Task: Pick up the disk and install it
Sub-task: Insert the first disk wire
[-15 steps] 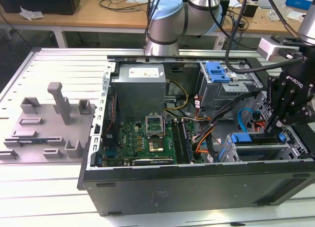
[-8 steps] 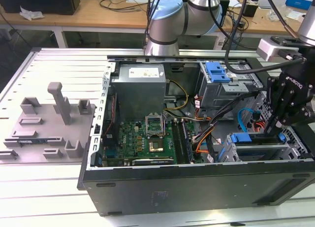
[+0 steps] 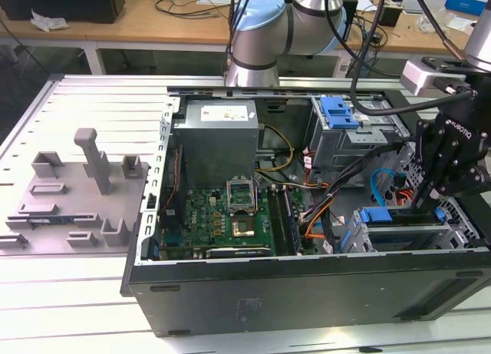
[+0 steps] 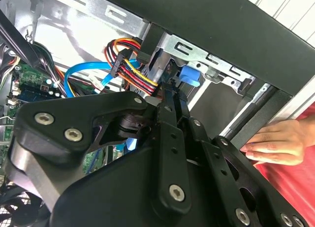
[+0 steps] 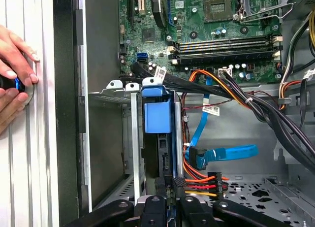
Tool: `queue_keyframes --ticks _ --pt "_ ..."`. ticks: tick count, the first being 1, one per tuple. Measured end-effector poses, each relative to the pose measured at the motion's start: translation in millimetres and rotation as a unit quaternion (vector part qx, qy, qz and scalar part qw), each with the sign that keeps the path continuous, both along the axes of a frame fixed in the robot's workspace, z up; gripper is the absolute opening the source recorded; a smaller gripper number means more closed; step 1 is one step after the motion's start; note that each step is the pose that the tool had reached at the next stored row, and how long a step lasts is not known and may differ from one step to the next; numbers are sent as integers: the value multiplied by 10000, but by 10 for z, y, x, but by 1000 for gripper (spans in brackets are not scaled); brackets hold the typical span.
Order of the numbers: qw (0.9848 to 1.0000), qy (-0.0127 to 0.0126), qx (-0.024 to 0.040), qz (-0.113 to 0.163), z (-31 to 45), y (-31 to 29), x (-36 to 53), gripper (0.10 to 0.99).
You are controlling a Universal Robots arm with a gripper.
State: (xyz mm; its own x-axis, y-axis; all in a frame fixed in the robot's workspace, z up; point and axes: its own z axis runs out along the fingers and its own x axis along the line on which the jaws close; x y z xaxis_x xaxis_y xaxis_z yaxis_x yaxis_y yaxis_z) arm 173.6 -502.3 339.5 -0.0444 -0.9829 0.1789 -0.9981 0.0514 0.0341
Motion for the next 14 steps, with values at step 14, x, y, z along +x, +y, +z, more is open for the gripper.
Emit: queue_keyframes --ticks 14 --pt "10000 0 -8 0 -28 -1 7 169"
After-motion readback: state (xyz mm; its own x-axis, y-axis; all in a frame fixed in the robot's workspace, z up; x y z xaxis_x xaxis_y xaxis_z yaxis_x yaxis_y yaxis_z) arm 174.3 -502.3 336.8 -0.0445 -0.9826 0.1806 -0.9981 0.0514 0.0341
